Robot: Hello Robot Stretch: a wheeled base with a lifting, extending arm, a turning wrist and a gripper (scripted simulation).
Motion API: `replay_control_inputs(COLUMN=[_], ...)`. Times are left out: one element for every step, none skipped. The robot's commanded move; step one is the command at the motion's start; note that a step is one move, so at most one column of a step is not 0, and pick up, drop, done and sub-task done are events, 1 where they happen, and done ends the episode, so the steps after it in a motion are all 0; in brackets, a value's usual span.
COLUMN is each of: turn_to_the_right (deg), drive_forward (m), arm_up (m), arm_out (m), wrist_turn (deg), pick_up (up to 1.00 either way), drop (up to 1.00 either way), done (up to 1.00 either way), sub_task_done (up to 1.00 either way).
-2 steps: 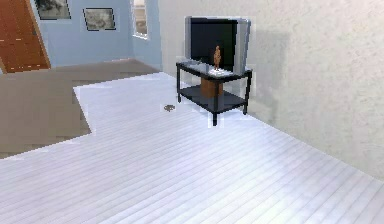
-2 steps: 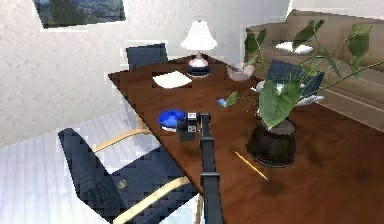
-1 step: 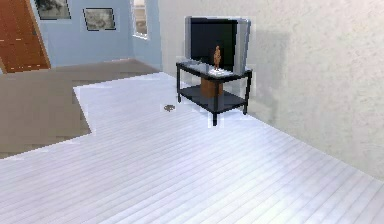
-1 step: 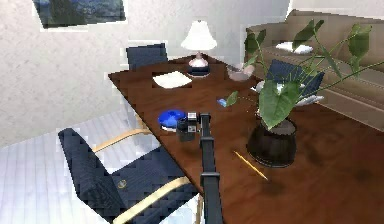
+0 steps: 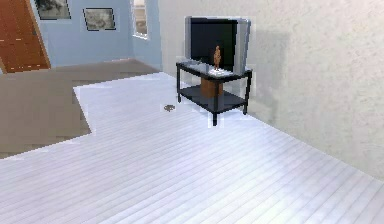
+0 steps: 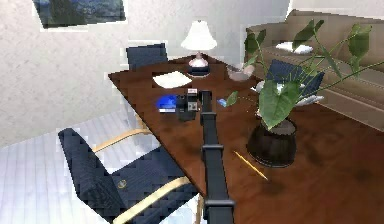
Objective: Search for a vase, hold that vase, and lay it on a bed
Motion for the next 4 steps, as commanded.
replay_control_inputs(turn_to_the_right=[0.0, 0.0, 0.0, 0.0], drive_forward=[0.0, 0.0, 0.0, 0.0], arm_up=[0.2, 0.0, 0.0, 0.0], arm_out=[0.0, 0.0, 0.0, 0.0], wrist_turn=[0.0, -45.0, -45.0, -21.0], pick_up=[0.0, 0.0, 0.0, 0.0], drop=[0.0, 0.0, 0.0, 0.0], done=[0.0, 0.0, 0.0, 0.0], sub_task_done=[0.0, 0.0, 0.0, 0.0])
